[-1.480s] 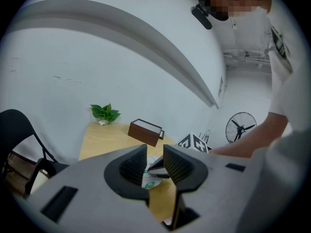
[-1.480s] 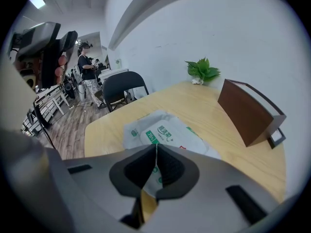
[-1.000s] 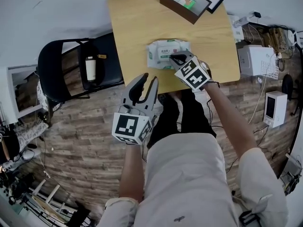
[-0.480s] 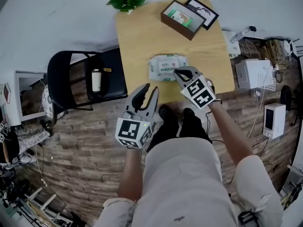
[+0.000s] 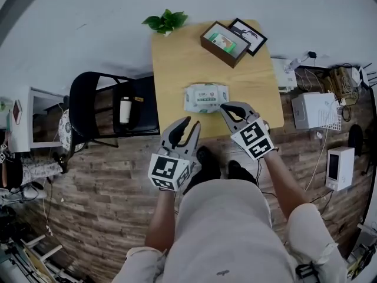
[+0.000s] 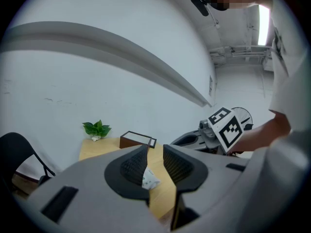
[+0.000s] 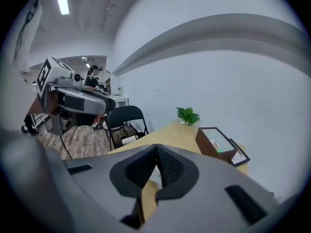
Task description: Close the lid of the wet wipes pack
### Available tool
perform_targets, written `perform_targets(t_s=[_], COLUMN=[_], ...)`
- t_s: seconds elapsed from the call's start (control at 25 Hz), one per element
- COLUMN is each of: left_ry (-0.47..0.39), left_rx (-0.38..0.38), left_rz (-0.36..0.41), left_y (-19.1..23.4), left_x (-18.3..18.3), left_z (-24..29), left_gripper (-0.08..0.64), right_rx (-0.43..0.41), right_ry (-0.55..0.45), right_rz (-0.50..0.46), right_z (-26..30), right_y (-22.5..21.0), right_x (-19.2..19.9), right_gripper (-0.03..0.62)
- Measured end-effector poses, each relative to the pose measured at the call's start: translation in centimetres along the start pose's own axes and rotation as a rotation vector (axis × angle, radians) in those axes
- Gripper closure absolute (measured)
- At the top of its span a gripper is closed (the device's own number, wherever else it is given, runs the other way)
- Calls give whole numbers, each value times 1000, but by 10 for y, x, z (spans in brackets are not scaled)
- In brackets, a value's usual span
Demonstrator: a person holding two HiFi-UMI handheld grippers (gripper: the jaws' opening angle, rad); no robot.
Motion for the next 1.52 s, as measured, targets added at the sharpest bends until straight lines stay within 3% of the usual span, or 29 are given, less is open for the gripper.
perform_targets(t_s=[0.68,1.52], left_ry=[-52,-106], left_rx=[-116,-194], left_rz=[22,-10], left_y=[-99,-197], left_x=[-7,15], left_z=[-40,-74], left_gripper=[517,554], right_rx=[-41,-141], right_ry=[-188,-302], right_rz=[39,61], right_z=[-127,-215], right_y=[16,49], right_x=[25,72], right_gripper=[592,592])
Point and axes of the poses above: the fingertips, and each gripper's own axes: z forward along the fingers, y to its left, x out of its underside, the point moved 5 cm from there along -z, backward along the fingers, and after that the axes turned 14 degrees about y, right-handed, at the moved point
